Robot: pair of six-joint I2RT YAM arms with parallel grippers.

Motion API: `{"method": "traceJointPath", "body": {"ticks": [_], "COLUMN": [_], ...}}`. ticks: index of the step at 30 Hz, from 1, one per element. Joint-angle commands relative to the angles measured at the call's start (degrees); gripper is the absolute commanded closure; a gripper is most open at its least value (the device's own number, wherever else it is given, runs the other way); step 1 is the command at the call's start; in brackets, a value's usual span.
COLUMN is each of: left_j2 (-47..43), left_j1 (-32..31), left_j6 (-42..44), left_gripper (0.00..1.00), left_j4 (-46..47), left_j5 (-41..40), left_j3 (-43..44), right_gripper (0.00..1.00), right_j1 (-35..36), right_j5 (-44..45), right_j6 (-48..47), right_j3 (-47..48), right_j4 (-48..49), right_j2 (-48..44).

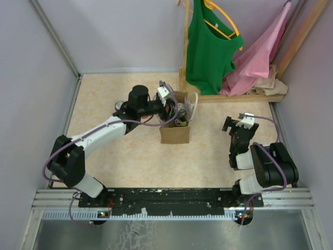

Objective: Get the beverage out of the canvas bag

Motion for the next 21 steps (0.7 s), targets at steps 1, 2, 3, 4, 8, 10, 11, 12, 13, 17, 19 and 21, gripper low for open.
{"method": "traceJointPath", "body": {"ticks": [1, 2, 3, 4, 8, 10, 11, 12, 13, 17, 19, 21], "left_j2": [1.77, 2.23, 2.59, 2.92, 4.06, 4.63, 4.85, 5.14, 5.34, 6.68, 7.35, 7.9], "left_j1": [-0.32, -0.32, -0.36, -0.4, -0.66, -0.67, -0.67, -0.67, -0.67, -0.67, -0.67, -0.67], "left_j6": [-0.38, -0.55, -0.73, -0.86, -0.87, -0.92, -1.04, -1.15, -1.24, -1.75, -1.91, -1.94], "left_gripper": [0.27, 0.27, 0.28, 0.28, 0.29, 0.29, 0.29, 0.3, 0.32, 0.42, 0.43, 0.44], "left_j4": [2.98, 3.11, 3.28, 3.46, 4.08, 4.24, 4.64, 5.25, 5.91, 7.24, 7.78, 8.74], "left_j5": [-1.59, -1.38, -1.2, -1.1, -0.58, -0.43, -0.51, -0.63, -0.63, -0.6, -0.41, -0.23], "left_j3": [1.47, 1.49, 1.49, 1.44, 1.12, 1.1, 0.89, 0.57, 0.32, 0.08, -0.05, -0.47], "right_gripper": [0.01, 0.01, 0.01, 0.01, 0.01, 0.01, 0.01, 0.01, 0.01, 0.01, 0.01, 0.01], "right_j1": [-0.32, -0.33, -0.34, -0.38, -0.34, -0.34, -0.34, -0.34, -0.34, -0.37, -0.34, -0.35], "right_j5": [0.35, 0.35, 0.39, 0.36, 0.4, 0.36, 0.4, 0.39, 0.34, 0.37, 0.38, 0.4], "right_j6": [0.12, 0.13, 0.14, 0.12, 0.09, 0.13, 0.14, 0.11, 0.09, 0.11, 0.14, 0.09], "right_j3": [1.07, 1.07, 1.07, 1.02, 1.07, 1.07, 1.07, 1.07, 1.07, 1.06, 1.07, 1.05], "right_j4": [2.57, 2.57, 2.57, 2.57, 2.57, 2.57, 2.57, 2.57, 2.57, 2.57, 2.57, 2.57], "right_j2": [-0.46, -0.47, -0.42, -0.45, -0.46, -0.47, -0.47, -0.46, -0.41, -0.47, -0.47, -0.47]}}
